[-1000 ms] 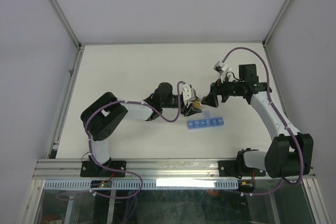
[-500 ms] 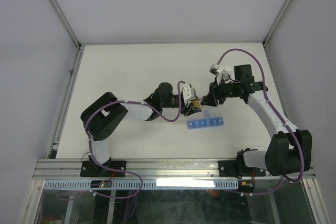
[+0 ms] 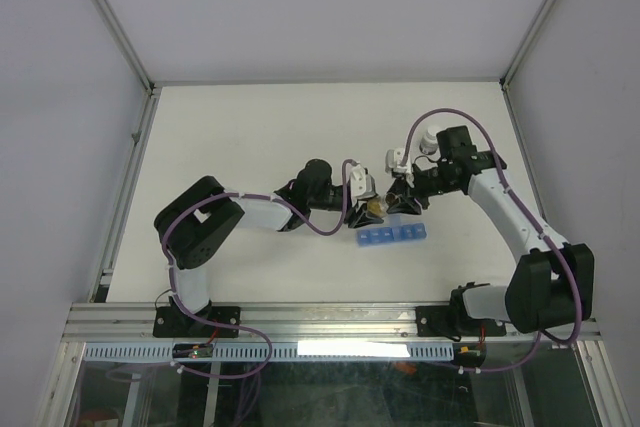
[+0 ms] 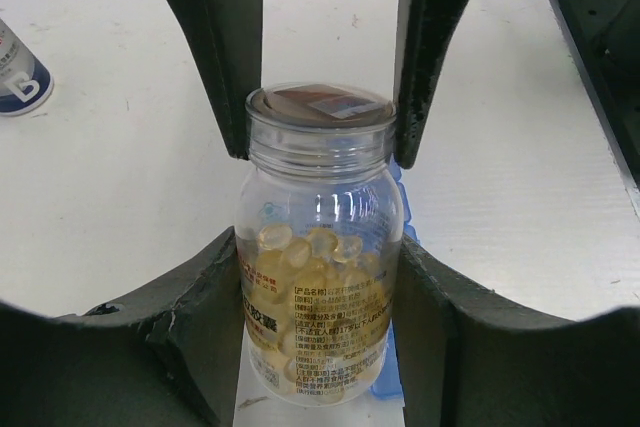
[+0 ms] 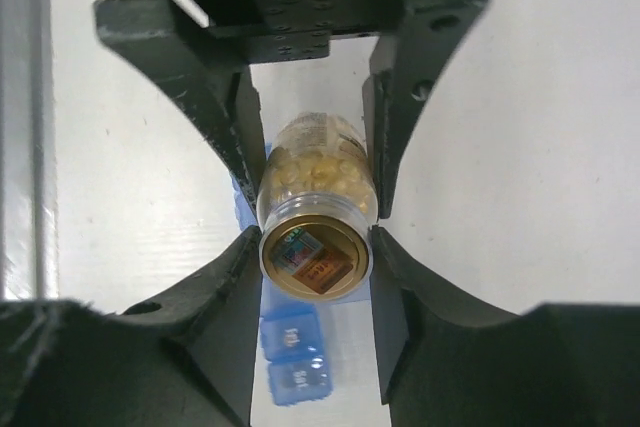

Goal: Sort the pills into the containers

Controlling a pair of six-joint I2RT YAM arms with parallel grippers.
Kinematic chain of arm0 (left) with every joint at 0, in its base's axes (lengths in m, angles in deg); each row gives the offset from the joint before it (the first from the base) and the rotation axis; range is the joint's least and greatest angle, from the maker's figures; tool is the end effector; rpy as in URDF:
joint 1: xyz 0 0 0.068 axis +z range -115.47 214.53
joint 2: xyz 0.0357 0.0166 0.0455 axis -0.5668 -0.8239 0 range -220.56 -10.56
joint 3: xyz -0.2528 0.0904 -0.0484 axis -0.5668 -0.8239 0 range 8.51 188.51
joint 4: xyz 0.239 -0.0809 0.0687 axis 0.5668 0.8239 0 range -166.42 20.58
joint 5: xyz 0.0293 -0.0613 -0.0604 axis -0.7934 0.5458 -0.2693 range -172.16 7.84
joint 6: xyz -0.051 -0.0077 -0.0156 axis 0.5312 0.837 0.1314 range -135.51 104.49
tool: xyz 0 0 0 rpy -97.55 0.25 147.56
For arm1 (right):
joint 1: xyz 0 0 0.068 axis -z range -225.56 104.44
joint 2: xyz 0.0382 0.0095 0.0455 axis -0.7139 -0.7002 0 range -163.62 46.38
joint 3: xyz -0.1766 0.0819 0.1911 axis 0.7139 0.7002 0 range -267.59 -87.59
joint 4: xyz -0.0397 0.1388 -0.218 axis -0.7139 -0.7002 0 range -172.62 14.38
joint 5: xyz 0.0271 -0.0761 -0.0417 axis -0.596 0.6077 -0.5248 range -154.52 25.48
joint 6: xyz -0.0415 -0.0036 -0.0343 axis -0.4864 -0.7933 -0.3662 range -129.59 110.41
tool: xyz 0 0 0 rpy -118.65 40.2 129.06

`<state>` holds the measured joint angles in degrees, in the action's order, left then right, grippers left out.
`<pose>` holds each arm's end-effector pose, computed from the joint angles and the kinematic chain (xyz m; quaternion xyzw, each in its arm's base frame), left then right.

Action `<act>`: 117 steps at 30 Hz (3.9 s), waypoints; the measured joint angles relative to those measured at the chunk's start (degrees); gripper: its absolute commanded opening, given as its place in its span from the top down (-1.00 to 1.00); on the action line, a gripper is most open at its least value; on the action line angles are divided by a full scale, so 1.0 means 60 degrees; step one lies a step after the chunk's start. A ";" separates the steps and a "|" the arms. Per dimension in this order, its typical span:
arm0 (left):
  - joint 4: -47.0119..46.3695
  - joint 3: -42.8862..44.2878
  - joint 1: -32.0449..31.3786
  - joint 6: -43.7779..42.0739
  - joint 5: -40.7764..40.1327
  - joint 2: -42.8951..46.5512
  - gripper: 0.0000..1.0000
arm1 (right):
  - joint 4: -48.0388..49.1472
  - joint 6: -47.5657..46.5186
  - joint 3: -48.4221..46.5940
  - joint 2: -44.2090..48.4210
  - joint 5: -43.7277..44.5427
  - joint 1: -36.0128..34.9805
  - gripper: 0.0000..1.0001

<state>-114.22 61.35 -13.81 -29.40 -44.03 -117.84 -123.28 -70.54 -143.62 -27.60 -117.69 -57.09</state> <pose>0.2412 -0.3040 0.1718 0.5587 0.5482 -0.4173 0.4616 0.2275 0.0756 0.2620 -0.5930 0.6491 0.3184 0.3545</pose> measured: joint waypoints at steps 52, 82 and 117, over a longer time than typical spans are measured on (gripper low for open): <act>-0.0637 -0.0098 0.0000 0.0729 -0.1089 0.0095 1.00 | 0.2965 0.7402 0.0699 0.0656 0.0579 0.0557 -0.22; -0.0171 -0.0091 -0.0011 0.0401 -0.0127 0.0095 1.00 | -0.2167 -0.4065 -0.1122 -0.0794 -0.0419 0.0124 -0.99; -0.0841 -0.0208 -0.0011 0.0433 -0.0557 0.0095 1.00 | 0.1749 0.5508 0.0288 0.0339 -0.0178 0.0605 -0.05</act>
<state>-119.27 60.11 -13.88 -26.80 -47.37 -117.27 -112.79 -37.49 -141.89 -25.56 -118.76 -53.46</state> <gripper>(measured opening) 0.509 0.625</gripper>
